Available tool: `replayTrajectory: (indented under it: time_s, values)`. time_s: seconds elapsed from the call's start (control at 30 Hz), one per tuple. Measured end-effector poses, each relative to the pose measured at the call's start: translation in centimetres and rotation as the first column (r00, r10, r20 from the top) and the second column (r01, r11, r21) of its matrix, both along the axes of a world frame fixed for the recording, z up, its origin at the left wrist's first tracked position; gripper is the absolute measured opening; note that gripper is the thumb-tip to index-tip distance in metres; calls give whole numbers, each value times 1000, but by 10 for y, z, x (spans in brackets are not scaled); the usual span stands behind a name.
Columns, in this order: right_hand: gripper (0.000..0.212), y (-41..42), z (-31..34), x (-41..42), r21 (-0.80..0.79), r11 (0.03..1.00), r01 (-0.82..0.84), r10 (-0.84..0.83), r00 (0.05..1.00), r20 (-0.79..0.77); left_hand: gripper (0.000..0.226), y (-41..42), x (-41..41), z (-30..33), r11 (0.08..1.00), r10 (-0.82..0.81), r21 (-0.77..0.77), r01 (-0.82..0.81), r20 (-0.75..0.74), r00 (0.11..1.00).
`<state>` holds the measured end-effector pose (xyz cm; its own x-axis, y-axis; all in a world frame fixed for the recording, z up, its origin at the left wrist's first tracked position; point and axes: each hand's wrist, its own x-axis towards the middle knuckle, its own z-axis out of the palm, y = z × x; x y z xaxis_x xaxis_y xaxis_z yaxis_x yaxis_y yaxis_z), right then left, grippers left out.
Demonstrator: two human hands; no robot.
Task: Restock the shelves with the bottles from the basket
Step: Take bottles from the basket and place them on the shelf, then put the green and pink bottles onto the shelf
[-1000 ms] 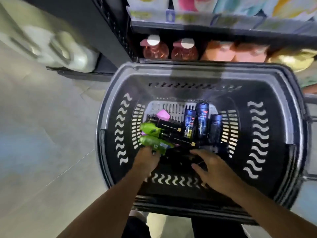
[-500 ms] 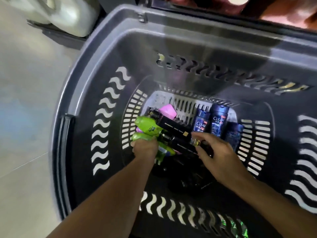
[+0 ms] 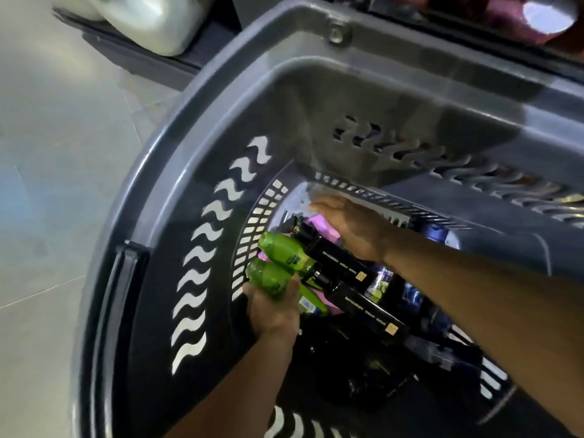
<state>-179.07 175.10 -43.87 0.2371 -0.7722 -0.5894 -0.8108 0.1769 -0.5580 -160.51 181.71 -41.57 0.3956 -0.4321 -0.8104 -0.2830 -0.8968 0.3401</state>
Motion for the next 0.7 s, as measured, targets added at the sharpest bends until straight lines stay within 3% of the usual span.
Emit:
replayTrajectory:
  time_s: [0.07,0.2,0.4,0.53,0.7]
  values:
    - [49,-2,-9,1,-11,996,-91,90,995,-52,73,0,1,-2,1000,15,-5,-15,-10,1000]
    - [51,9,-10,-5,-52,993,-110,106,992,-73,61,0,4,-8,999,18,-46,-20,-39,999]
    - [43,4,-2,-14,188,982,-19,49,987,-154,55,-1,6,-2,994,47,-92,-59,-130,990]
    - [53,15,27,-24,254,959,123,-82,983,-167,51,-3,5,8,994,-10,-111,-10,-179,984]
    - [41,47,56,-55,247,909,334,-352,936,29,44,-9,2,32,964,-216,-188,188,-143,966]
